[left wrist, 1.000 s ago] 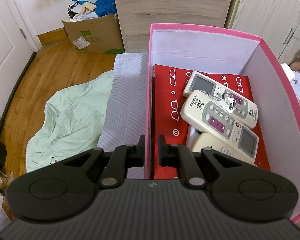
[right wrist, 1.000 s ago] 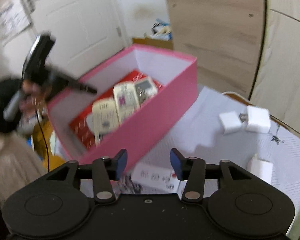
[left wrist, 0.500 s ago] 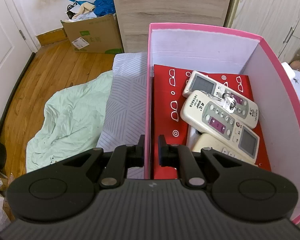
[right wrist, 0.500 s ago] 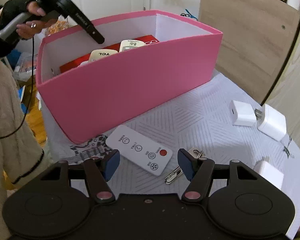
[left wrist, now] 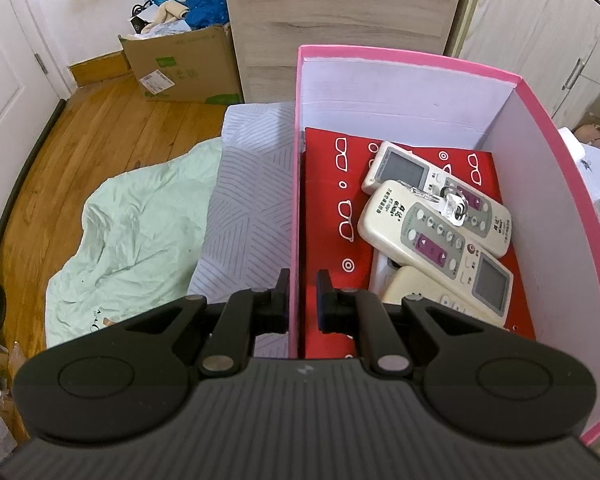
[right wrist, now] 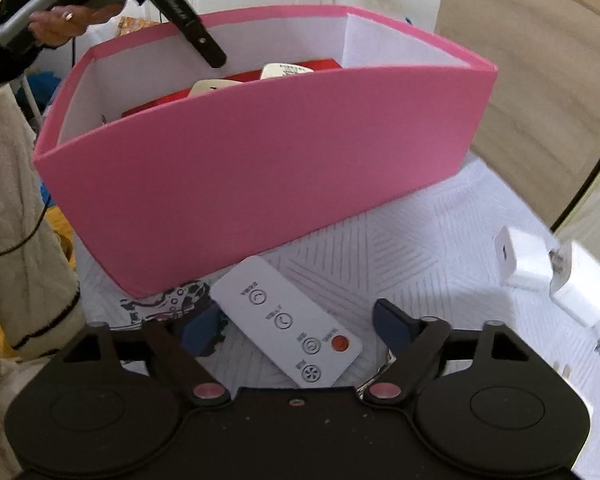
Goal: Organize rigid objects
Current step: 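Grasp the white remote with red button with the right tool, then carry the white remote over the pink box with the right tool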
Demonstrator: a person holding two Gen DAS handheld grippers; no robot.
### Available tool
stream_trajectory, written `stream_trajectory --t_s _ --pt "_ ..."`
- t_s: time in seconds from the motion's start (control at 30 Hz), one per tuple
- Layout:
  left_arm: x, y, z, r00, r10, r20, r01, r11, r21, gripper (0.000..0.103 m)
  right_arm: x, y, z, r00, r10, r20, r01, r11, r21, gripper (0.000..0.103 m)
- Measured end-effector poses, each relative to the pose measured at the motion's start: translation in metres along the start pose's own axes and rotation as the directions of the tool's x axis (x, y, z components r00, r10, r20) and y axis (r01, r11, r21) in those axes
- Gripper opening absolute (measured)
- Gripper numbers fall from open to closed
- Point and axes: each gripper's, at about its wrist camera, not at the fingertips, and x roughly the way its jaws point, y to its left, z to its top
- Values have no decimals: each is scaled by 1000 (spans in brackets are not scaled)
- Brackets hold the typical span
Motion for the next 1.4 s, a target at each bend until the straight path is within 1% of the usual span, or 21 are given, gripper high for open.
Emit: stream_trajectory --t_s 0.07,0.1,0.17,0.23,0.27,0.33,0.43,0.5,0.57,0.63,0.67,0.77,0.9,1.4 --pt "0 0 0 1000 1 1 -1 1000 3 9 -2 -6 4 999 -31 -10 31 998 61 55" --pt "0 0 -1 1000 3 2 -3 1000 6 9 -3 -10 5 999 -33 -17 34 995 96 50" --pt "0 0 -2 1000 5 4 -6 1000 12 9 -5 -21 9 999 -37 -39 44 975 219 45" --pt "0 -1 -2 1000 3 4 -3 1000 8 9 -7 -30 11 996 -59 -70 79 941 330 45" --pt "0 -1 -2 1000 2 3 -2 1000 6 9 -7 -31 12 995 -73 -75 95 931 353 45" --pt "0 -1 -3 1000 3 4 -3 1000 8 9 -6 -26 13 993 -86 -86 110 940 323 45" --pt "0 -2 -3 1000 4 4 -4 1000 9 9 0 -9 13 989 -111 -101 130 969 208 50" --pt "-1 -2 -3 1000 5 4 -5 1000 9 9 2 -1 13 987 -131 -97 146 975 169 51" --pt "-1 -2 -3 1000 6 4 -6 1000 10 9 3 -8 14 988 -130 -86 145 968 204 52" --pt "-1 -2 -3 1000 6 4 -6 1000 10 9 6 -11 15 986 -150 -69 162 962 221 51" --pt "-1 -2 -3 1000 6 4 -6 1000 10 9 6 -11 16 985 -158 -67 169 959 227 43" --pt "-1 -2 -3 1000 4 3 -4 1000 8 9 7 -9 19 983 -162 -91 180 952 247 43" --pt "-1 -2 -2 1000 4 4 -4 1000 8 9 2 -15 18 979 -178 -98 197 950 243 43" --pt "-3 -1 -3 1000 10 5 -10 1000 10 9 -22 -11 22 974 -217 -59 225 943 243 43"
